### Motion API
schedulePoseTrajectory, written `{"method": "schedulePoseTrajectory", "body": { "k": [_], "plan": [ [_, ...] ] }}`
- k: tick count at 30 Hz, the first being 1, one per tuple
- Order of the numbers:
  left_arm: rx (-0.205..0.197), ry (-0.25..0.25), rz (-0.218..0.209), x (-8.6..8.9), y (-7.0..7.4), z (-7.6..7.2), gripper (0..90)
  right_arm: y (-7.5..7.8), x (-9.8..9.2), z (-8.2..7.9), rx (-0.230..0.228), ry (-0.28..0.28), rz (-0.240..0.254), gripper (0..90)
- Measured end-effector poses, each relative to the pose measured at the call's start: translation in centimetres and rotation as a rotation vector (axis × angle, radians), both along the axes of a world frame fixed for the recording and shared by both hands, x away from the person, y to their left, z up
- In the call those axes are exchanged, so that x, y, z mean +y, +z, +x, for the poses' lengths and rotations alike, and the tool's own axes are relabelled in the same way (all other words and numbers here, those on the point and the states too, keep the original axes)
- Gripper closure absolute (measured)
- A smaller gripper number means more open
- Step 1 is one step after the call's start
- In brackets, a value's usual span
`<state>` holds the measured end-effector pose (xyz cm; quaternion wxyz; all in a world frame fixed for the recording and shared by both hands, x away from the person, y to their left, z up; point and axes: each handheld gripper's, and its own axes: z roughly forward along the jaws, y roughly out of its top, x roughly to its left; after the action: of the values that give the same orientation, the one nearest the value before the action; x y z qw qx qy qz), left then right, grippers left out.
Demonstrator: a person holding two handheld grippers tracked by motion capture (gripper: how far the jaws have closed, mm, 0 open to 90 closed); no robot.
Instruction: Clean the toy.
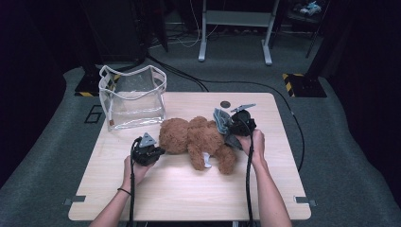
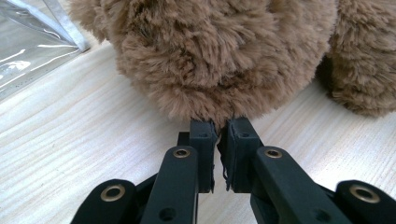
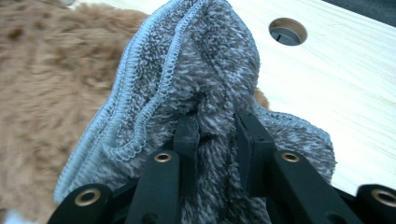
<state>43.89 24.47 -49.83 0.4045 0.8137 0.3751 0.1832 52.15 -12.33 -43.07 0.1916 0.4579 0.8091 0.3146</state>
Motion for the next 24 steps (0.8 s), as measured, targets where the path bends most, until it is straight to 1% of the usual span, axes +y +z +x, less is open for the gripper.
{"method": "schedulePoseTrajectory", "body": {
  "k": [3,4,8,9,10,11,12,14,15,17,18,19,20,21,22,23,24],
  "plan": [
    [0.012,-0.007,0.000,0.2,-0.1,0.1,83.5,-0.5,-0.4,0.7,0.021,-0.030,0.007,72.2],
    [0.016,-0.007,0.006,0.2,-0.1,0.2,83.6,-0.7,-0.6,1.0,0.020,-0.032,0.001,72.3],
    [0.037,0.006,-0.003,0.5,-0.4,0.4,83.7,-2.0,-1.2,2.0,0.056,-0.059,-0.032,72.2],
    [0.040,0.009,-0.003,0.6,-0.5,0.4,83.7,-2.3,-1.4,2.2,0.066,-0.065,-0.034,72.1],
    [0.041,0.009,-0.003,0.6,-0.5,0.5,83.8,-2.4,-1.8,2.3,0.072,-0.079,-0.037,72.1],
    [0.044,0.005,0.008,0.6,-0.5,0.5,83.8,-2.3,-2.0,2.3,0.077,-0.092,-0.037,72.0],
    [0.041,0.007,0.008,0.6,-0.5,0.5,83.9,-2.1,-2.2,2.4,0.075,-0.097,-0.042,72.0],
    [0.042,0.006,0.010,0.5,-0.5,0.5,83.9,-1.3,-2.6,2.3,0.053,-0.096,-0.030,72.0],
    [0.040,0.007,0.010,0.5,-0.5,0.5,83.9,-0.5,-2.6,2.2,0.036,-0.094,-0.021,71.9],
    [0.040,0.010,0.011,0.5,-0.5,0.5,83.9,0.9,-2.6,2.1,0.022,-0.079,0.004,71.9],
    [0.040,0.009,0.010,0.4,-0.6,0.6,84.0,1.7,-2.4,2.0,0.009,-0.069,0.008,71.8],
    [0.040,0.010,0.015,0.4,-0.6,0.6,84.0,2.5,-2.1,1.9,0.007,-0.057,0.014,71.8],
    [0.041,0.010,0.017,0.4,-0.5,0.6,84.0,3.3,-1.7,1.9,-0.012,-0.033,0.019,71.8],
    [0.037,0.016,0.014,0.3,-0.6,0.6,84.0,3.8,-1.3,1.9,-0.012,-0.026,0.023,71.8],
    [0.038,0.009,0.025,0.3,-0.6,0.6,84.1,4.6,-0.8,1.9,-0.021,-0.003,0.031,71.7],
    [0.029,0.014,0.020,0.3,-0.6,0.6,84.2,5.0,-0.4,1.9,-0.028,0.015,0.039,71.7],
    [0.031,0.014,0.022,0.3,-0.6,0.6,84.2,5.4,0.0,1.9,-0.024,0.022,0.051,71.7]
  ]
}}
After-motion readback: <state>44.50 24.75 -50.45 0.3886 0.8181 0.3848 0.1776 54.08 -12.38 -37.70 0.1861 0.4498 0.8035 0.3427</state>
